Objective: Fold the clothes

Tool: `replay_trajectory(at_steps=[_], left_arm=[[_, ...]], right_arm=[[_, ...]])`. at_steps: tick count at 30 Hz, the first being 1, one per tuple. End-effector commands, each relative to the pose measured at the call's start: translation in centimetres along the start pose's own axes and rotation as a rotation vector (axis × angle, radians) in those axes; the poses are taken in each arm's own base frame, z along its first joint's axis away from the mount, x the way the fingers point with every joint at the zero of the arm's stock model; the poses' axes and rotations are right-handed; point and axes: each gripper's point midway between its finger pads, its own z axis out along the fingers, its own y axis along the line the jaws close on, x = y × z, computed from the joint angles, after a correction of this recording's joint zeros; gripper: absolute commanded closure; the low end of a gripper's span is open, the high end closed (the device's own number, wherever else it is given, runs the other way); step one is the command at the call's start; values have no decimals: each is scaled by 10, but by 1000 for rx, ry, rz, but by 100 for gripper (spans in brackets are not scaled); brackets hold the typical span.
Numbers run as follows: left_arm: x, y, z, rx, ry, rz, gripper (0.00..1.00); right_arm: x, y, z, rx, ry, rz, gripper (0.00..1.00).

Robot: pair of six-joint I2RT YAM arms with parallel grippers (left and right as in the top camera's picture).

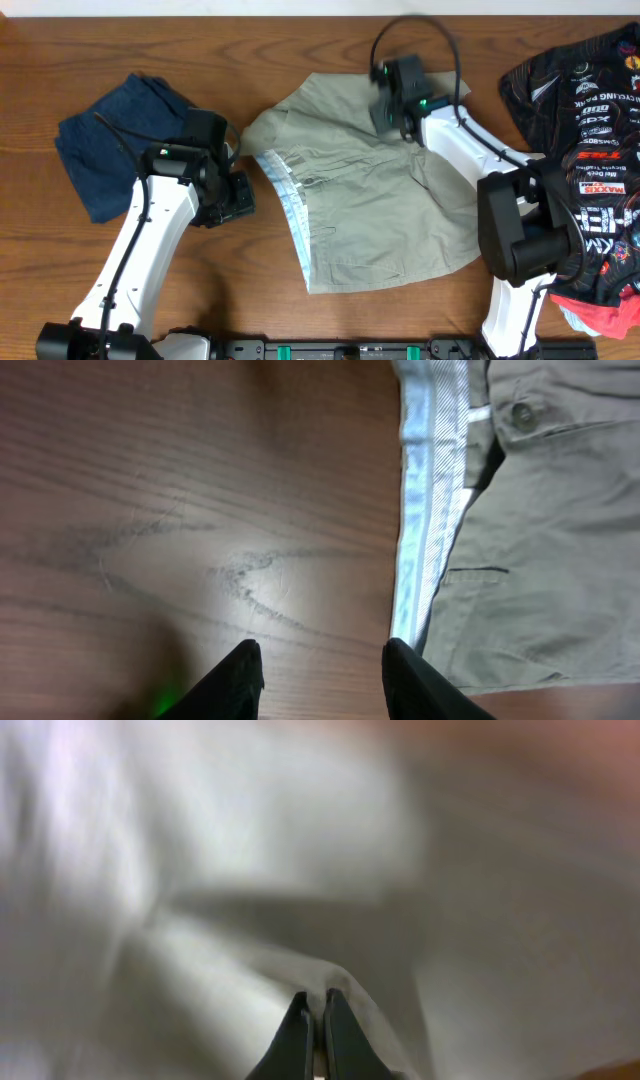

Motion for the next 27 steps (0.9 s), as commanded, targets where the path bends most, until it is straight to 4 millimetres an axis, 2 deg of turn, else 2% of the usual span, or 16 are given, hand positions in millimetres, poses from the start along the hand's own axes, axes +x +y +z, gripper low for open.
replay_trajectory(at_steps=[1,2,3,4,5,6,9,13,17,18,19,23,27], left_arm=[[1,-1,0,7,-8,9,59],[0,-1,0,8,-10,9,59],[0,-1,0,7,-10,9,59],[0,-1,0,7,-9,9,59],[0,-1,0,7,-9,9,59],[0,-1,0,7,-9,9,59],[-1,-1,0,9,-13,10,59],[0,-1,1,5,-4,8,59],[6,2,2,-4,17,4,58],[8,2,2,-1,28,2,48],[11,0,4,11,42,1,43],[27,-10,17,98,111,-6,36],[45,-25,37,192,166,14,33]], right_arm=[[-92,-93,-43,317,-285,294,95],[-111,-113,-56,355,-355,362,89],[-124,-128,-66,371,-398,402,73],[-135,-143,-76,377,-435,444,53],[-142,-154,-82,366,-451,471,23],[-145,-159,-84,343,-447,475,1],[-132,-157,-82,231,-326,465,1],[-80,-158,-85,244,-96,453,1],[-28,-149,-104,250,135,402,1],[-17,-146,-108,251,181,397,1],[-6,-144,-113,252,232,393,1],[30,-135,-131,246,391,396,1],[47,-128,-151,233,472,394,1]])
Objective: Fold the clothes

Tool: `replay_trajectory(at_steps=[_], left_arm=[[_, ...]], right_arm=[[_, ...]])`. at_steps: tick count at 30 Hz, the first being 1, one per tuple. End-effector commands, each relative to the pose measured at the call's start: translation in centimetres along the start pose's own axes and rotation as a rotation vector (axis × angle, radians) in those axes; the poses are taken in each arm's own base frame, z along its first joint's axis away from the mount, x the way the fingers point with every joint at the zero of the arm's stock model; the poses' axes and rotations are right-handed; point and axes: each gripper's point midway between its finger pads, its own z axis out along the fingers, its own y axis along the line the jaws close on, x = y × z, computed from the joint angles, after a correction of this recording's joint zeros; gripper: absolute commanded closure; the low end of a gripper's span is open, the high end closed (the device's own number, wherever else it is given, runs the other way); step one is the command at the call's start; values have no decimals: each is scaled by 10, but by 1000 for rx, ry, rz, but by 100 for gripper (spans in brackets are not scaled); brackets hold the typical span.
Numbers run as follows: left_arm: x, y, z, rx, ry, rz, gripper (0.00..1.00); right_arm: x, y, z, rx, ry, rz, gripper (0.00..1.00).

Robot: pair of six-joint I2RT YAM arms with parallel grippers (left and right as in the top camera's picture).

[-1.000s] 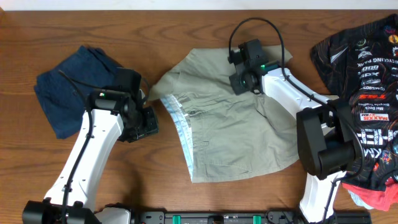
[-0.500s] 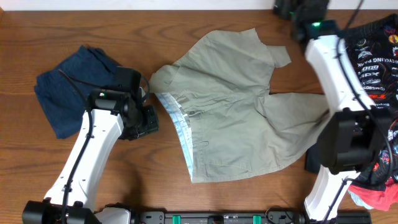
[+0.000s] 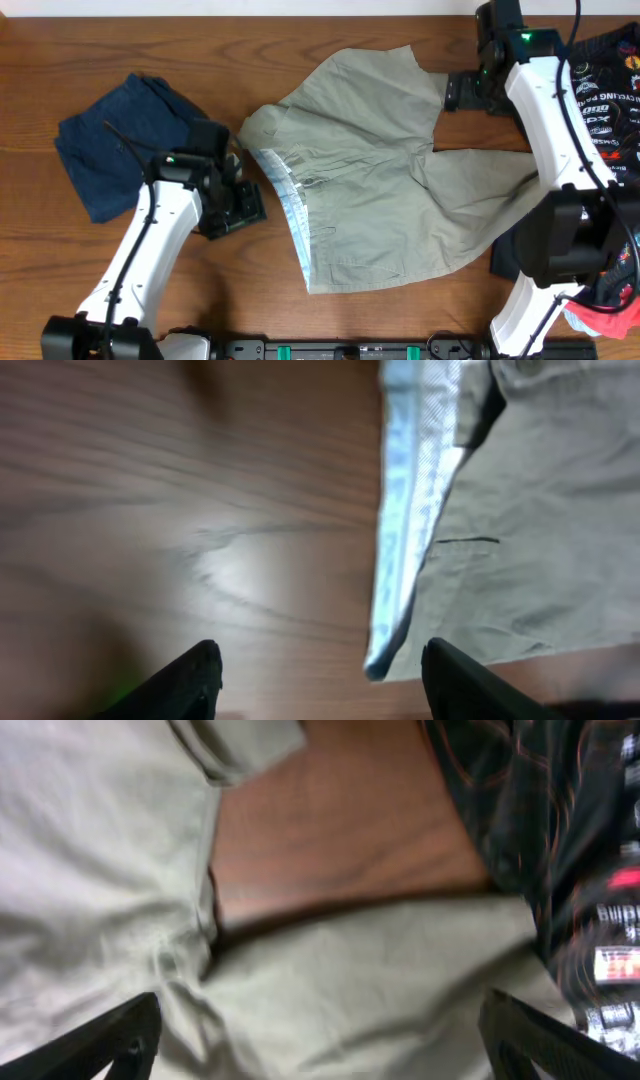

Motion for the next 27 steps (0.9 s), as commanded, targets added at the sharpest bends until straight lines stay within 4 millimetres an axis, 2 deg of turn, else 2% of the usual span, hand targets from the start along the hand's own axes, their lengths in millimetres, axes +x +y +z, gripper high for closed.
replay_trajectory(at_steps=[1,8,16,21,22,23,24,25,26,27], left_arm=[[23,-17,19,108,83,14,34],[52,-31,65,129,114,52,33],[89,-64,92,153,136,142,33],[108,-56,114,47,173,135,34],[111,-56,119,37,185,144,36],[113,-55,122,28,193,148,46],[113,-54,126,20,199,147,60],[114,-52,128,10,205,143,81],[111,-49,129,0,201,136,94],[109,-45,129,-9,196,130,94]], right_arm=[[5,-2,-26,-22,-20,0,1],[18,-10,-54,-26,-32,2,1],[30,-15,-68,-26,-17,-1,1],[36,-17,-68,-20,5,-5,1],[37,-17,-68,-19,7,-5,1],[37,-17,-68,-18,10,-5,1],[38,-17,-68,-18,12,-6,1],[38,-17,-68,-17,14,-6,1],[39,-18,-68,-17,16,-6,1],[39,-18,-68,-16,18,-3,1]])
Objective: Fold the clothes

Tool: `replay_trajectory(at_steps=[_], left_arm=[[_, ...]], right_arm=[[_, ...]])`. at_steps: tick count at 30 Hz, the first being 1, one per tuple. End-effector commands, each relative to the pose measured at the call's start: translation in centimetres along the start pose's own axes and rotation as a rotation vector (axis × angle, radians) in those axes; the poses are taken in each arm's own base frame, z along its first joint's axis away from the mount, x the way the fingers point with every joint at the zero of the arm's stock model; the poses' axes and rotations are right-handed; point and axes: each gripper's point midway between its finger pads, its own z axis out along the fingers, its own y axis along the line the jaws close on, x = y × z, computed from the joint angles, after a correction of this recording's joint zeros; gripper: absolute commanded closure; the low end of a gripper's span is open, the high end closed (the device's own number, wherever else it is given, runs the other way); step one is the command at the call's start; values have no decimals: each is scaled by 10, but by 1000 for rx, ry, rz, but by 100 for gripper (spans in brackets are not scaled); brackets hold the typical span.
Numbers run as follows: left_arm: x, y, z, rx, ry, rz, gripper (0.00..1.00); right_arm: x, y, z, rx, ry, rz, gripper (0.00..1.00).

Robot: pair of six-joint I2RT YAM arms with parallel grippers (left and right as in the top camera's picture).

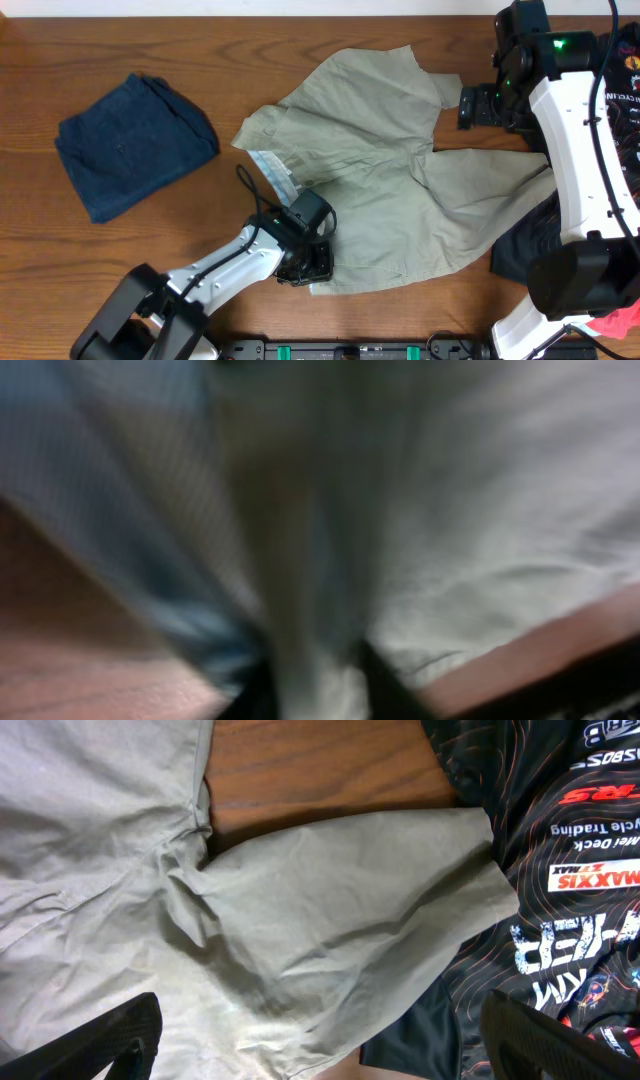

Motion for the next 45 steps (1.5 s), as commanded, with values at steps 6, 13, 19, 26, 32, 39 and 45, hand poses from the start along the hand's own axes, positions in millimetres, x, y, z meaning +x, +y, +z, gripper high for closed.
replay_trajectory(at_steps=[6,13,19,26,32,39,45], left_arm=[[-49,79,-51,-257,-148,-165,94],[-79,134,-153,-283,-193,-439,94],[-40,143,-152,-283,-36,-504,94],[-18,152,-131,-316,37,-514,94],[-19,170,-129,-403,7,-505,94],[-32,171,-128,-393,-47,-494,94],[-35,171,-128,-390,-56,-492,94]], right_arm=[[1,0,-8,-9,-11,28,1],[11,11,-8,-74,34,36,1],[37,22,0,-127,158,114,1],[38,39,20,-201,170,96,1],[-1,76,50,-289,-41,-88,13],[-35,123,82,-381,-294,-153,36],[-45,144,101,-420,-401,-161,34]])
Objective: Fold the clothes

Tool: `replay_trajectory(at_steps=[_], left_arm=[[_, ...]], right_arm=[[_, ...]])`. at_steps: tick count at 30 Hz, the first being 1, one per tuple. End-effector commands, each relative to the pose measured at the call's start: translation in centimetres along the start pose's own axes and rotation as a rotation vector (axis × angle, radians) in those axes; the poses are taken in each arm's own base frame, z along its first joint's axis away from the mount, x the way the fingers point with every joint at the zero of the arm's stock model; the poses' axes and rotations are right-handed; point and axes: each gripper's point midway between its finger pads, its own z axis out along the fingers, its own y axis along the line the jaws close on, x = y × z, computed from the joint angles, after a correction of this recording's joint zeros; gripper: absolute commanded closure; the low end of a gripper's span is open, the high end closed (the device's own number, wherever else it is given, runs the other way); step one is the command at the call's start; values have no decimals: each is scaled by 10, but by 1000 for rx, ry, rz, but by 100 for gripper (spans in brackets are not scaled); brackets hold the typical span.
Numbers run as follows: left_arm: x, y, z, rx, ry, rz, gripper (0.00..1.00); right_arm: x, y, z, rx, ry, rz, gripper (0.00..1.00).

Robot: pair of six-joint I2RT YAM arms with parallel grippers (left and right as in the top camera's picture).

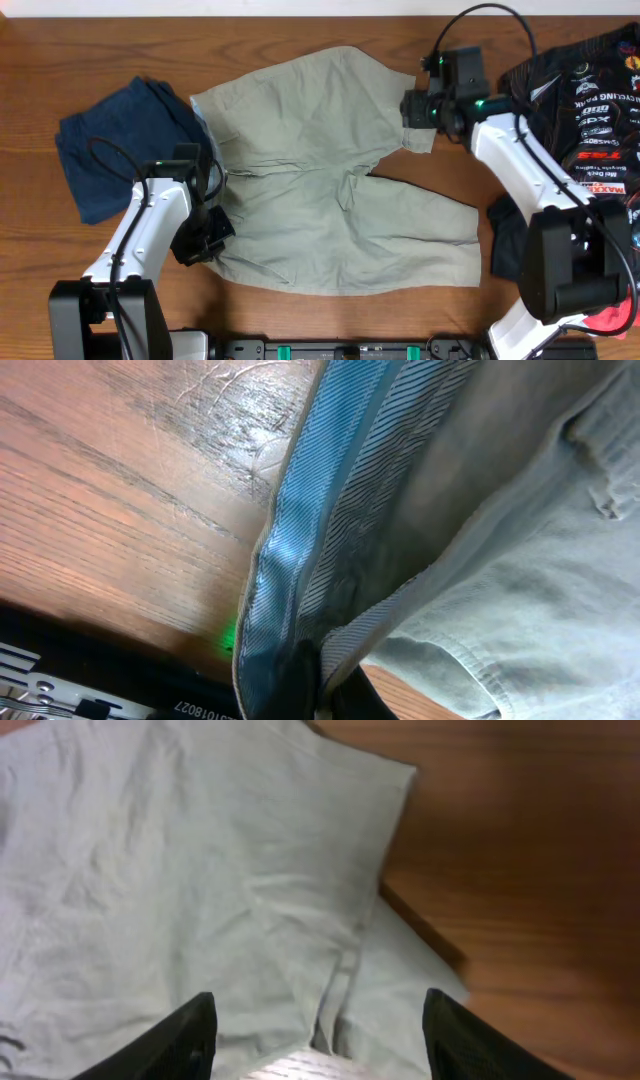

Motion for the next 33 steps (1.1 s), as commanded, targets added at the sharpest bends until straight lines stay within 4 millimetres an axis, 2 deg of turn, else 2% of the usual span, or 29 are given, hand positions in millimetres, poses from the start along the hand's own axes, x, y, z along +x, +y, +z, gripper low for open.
replay_trajectory(at_steps=[1,7,11,17,19,21,22,23,24,27,29,33], left_arm=[[-1,5,2,-29,-11,14,94],[-3,4,2,-24,-18,14,94],[-4,3,2,-23,-20,14,94],[-5,3,2,-19,-26,14,94],[-5,3,2,-19,-26,14,94],[-5,3,2,-19,-26,14,94],[-5,2,2,-19,-26,14,94],[-5,3,2,-19,-26,14,94],[-5,3,2,-19,-26,14,94],[-5,3,2,-19,-26,14,94],[-5,2,2,-19,-26,14,94],[-8,1,2,-13,-36,15,94]], right_arm=[[8,3,14,-13,-7,-5,32],[18,-1,47,-16,8,23,28],[30,4,65,-64,43,27,28],[44,0,81,-56,78,60,31],[45,0,84,-60,82,60,38],[44,1,84,-66,76,60,57],[42,1,84,-68,67,58,73],[40,2,84,-70,57,57,92],[35,2,84,-71,40,55,99],[13,-14,83,1,-44,122,99],[-12,-37,76,84,-125,206,99],[-65,-72,54,130,-251,288,99]])
